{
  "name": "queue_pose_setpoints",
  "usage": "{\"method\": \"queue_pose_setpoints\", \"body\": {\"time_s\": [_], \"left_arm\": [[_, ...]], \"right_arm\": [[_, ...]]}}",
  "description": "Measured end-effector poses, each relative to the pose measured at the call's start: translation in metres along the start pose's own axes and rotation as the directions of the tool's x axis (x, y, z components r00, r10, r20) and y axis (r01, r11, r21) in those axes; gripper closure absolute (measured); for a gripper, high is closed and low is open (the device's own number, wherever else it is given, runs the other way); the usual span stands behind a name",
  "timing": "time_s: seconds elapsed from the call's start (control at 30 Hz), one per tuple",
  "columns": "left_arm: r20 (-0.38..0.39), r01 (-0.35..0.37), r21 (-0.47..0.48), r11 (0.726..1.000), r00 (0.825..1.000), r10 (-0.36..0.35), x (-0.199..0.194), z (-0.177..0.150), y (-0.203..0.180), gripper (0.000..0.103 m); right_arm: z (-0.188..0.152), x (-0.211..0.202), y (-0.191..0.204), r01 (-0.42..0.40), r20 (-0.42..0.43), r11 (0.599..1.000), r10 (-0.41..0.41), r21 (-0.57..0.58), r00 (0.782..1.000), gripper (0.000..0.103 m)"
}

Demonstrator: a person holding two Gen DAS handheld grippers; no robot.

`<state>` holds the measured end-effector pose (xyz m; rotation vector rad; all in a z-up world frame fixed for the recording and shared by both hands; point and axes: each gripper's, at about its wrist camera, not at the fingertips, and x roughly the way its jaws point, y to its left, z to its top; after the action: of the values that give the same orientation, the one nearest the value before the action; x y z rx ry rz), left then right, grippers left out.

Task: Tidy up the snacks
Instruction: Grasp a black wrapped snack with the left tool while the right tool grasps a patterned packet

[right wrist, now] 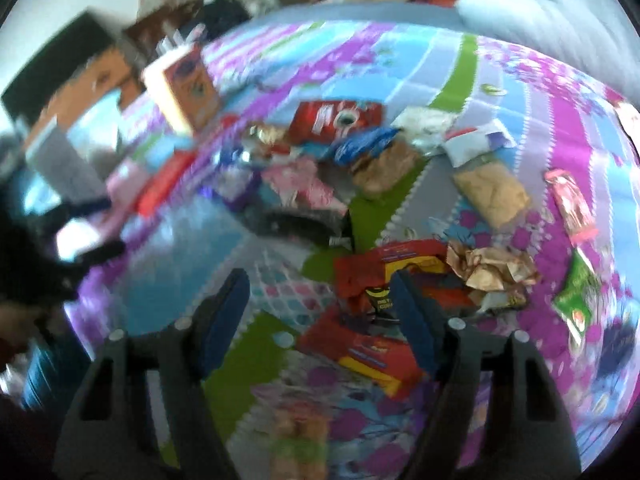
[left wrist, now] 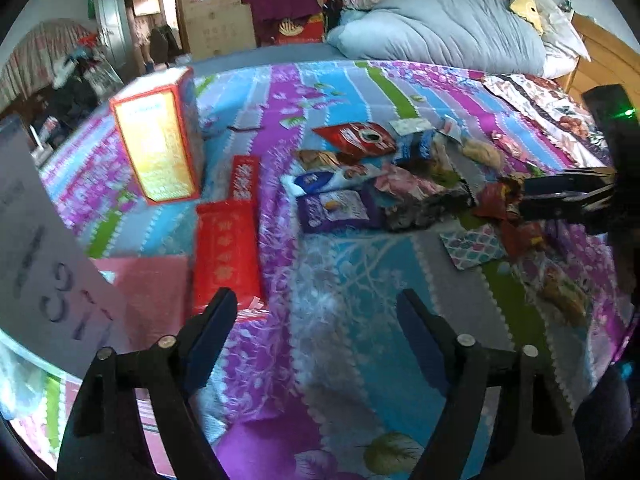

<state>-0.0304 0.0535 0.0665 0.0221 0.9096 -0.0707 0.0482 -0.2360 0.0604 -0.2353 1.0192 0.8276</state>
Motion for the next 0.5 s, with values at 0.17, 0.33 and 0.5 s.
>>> {"method": "queue_pose_setpoints", "body": {"time_s": [0.17, 0.33, 0.5], "left_arm": [[-0.033, 0.043, -0.031, 0.999, 0.998, -0.044, 0.009, -0.005, -0.001, 0.028], [-0.066, 0.110, -0.028, 0.994, 0.992, -0.111, 0.014, -0.014, -0.011, 0.028], [-0.082, 0.158, 0.006, 0.987, 0.984, -0.157, 0.020, -0.016, -0.029, 0.028]], "right_arm": [[0.016, 0.033, 0.019, -0.084, -0.121, 0.983, 0.065, -0.161, 0.990, 0.035], [0.006, 0.075, 0.034, -0.078, -0.261, 0.956, 0.001, -0.285, 0.965, 0.034], [-0.005, 0.046, 0.045, -0.058, -0.106, 0.978, 0.037, -0.200, 0.994, 0.088]]}}
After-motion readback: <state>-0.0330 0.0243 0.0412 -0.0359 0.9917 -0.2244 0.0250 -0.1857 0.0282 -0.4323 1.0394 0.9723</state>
